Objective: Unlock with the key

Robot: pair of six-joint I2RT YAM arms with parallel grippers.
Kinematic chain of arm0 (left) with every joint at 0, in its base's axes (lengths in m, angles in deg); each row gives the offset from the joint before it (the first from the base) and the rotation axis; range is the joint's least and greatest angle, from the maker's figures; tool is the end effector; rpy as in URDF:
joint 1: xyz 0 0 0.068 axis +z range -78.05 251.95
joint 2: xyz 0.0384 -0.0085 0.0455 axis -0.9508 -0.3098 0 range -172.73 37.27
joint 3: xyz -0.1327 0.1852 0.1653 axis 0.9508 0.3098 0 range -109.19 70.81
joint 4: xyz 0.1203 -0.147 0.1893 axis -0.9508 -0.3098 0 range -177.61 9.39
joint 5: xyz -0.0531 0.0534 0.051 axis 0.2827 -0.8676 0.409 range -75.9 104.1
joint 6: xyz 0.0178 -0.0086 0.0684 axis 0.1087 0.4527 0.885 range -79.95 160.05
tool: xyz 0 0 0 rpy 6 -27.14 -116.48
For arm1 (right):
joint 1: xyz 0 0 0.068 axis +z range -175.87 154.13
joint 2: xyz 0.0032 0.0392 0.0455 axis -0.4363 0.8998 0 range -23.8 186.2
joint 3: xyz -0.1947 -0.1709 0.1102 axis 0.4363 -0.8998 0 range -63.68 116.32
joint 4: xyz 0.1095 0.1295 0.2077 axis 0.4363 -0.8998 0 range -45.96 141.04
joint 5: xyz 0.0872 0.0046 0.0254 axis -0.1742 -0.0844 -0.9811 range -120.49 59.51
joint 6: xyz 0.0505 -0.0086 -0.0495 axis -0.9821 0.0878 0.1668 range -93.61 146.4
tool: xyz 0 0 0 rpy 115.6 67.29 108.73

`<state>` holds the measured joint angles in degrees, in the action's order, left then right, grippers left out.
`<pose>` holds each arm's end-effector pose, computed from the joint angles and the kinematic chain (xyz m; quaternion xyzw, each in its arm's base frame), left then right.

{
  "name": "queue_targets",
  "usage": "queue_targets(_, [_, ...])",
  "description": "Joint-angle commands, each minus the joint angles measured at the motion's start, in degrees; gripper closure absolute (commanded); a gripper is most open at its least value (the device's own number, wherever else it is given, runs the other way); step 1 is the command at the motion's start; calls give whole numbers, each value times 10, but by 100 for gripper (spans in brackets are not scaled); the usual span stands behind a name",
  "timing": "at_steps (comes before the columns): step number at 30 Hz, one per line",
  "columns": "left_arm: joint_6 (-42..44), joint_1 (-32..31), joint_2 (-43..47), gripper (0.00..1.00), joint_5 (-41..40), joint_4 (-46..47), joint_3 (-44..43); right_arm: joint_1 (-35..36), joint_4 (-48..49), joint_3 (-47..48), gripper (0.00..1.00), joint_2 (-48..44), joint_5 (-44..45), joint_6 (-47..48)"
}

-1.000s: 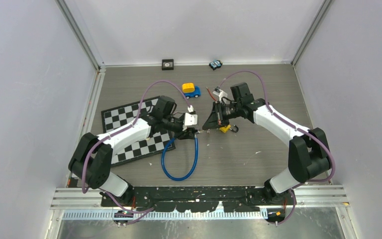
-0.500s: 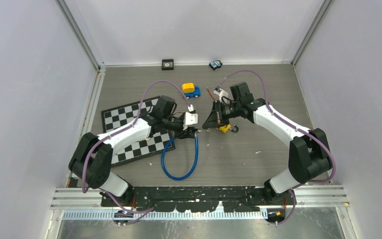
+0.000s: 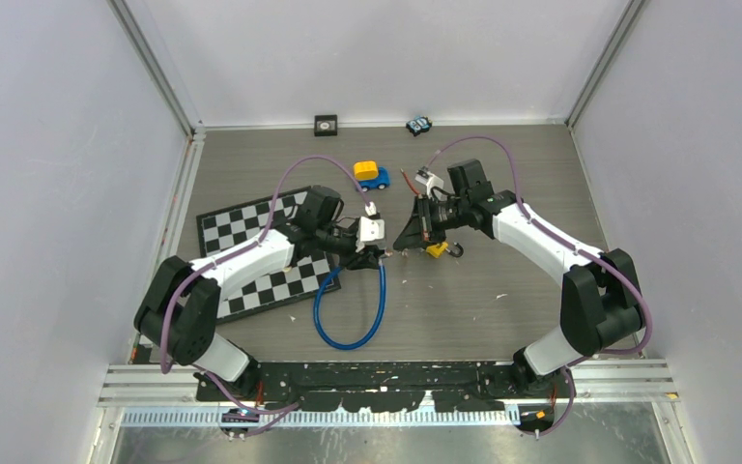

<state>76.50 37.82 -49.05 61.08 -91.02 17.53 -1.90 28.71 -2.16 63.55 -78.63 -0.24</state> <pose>0.2485 -0.2202 0.2203 0.6153 0.5967 -0.3588 0.3697 0.2893 0.1762 0.2460 -0.1257 0.8561 0.4837 0.1320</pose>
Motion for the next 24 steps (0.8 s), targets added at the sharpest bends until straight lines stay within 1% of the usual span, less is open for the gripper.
queue_targets(1, [-10, -10, 4, 100, 73, 46, -17, -5, 53, 18, 99, -23, -4, 12])
queue_targets(7, [-15, -10, 5, 100, 70, 52, -14, -9, 63, 6, 100, -30, -10, 12])
queue_targets(15, [-16, -10, 7, 100, 52, 57, -12, -11, 61, 5, 100, -26, 9, -5])
queue_targets(18, [-16, -10, 7, 100, 52, 58, -13, -11, 57, 5, 100, -24, 11, 2])
queue_targets(24, [-16, -8, 11, 100, 40, 67, -6, -26, 44, 8, 100, -31, -5, 11])
